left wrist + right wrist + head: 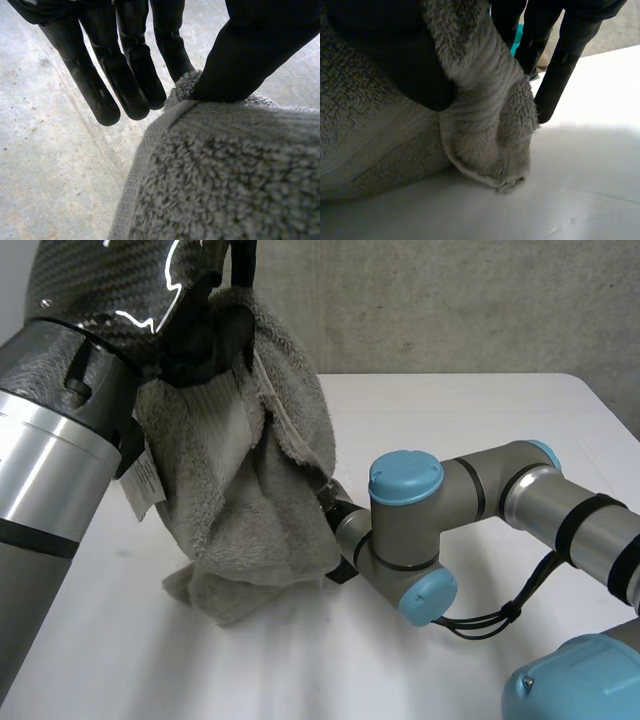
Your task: Fold the laundry.
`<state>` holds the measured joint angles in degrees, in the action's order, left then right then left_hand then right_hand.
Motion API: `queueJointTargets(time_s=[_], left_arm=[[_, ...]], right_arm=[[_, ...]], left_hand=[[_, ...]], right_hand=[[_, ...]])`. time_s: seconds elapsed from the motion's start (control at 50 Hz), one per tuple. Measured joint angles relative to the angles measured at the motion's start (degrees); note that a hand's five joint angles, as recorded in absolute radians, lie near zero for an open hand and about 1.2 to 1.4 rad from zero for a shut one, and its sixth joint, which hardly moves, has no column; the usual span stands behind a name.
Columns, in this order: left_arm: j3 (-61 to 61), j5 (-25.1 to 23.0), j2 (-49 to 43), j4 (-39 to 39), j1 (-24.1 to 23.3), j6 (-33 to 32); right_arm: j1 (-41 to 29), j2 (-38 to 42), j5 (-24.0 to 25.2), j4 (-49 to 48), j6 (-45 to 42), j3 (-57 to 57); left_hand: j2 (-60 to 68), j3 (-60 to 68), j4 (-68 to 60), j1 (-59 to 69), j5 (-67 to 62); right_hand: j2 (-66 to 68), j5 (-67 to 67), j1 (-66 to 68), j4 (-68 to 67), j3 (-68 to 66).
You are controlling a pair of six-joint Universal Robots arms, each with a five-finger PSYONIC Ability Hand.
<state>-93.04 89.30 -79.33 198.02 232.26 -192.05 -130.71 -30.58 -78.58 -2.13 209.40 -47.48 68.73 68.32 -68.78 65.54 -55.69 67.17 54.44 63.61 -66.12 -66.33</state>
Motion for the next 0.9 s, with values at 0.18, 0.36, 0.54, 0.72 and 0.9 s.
queueJointTargets(time_s=[0.18, 0.36, 0.54, 0.72, 0.9], left_arm=[[0.8, 0.0, 0.9, 0.4, 1.7, 0.0], [-2.0, -0.5, 0.4, 0.6, 8.1, 0.4], [-8.7, -6.0, -14.6, 4.5, 13.3, 0.7], [-5.8, -7.6, -33.4, 6.9, 13.0, 0.4], [-1.2, -7.1, -31.8, 5.2, 13.3, 0.3]], right_arm=[[11.5, -15.6, -0.8, 0.1, -14.3, -8.4], [21.4, -34.7, -1.1, 1.3, -36.2, -17.7], [21.3, -42.0, -0.8, 8.2, -44.1, -23.7], [21.2, -31.8, -3.1, 9.6, -52.6, -26.2], [21.7, -29.4, -9.5, 6.5, -55.7, -26.1]], left_hand=[[0.0, 0.0, 0.0, 0.0, 0.0], [0.0, 0.0, 0.0, 0.0, 0.0], [0.0, 0.0, 0.0, 0.0, 0.0], [-21.4, -20.8, 21.4, -21.5, 18.7], [-52.4, -52.0, 52.7, -48.9, 50.3]], right_hand=[[0.1, 0.2, 0.0, -2.1, -1.3], [0.1, 0.2, 0.0, -2.2, -1.5], [0.3, 0.2, 0.0, -2.4, -1.6], [-25.4, -23.0, -23.5, 21.7, 22.4], [-54.9, -51.7, -50.8, 53.8, 54.2]])
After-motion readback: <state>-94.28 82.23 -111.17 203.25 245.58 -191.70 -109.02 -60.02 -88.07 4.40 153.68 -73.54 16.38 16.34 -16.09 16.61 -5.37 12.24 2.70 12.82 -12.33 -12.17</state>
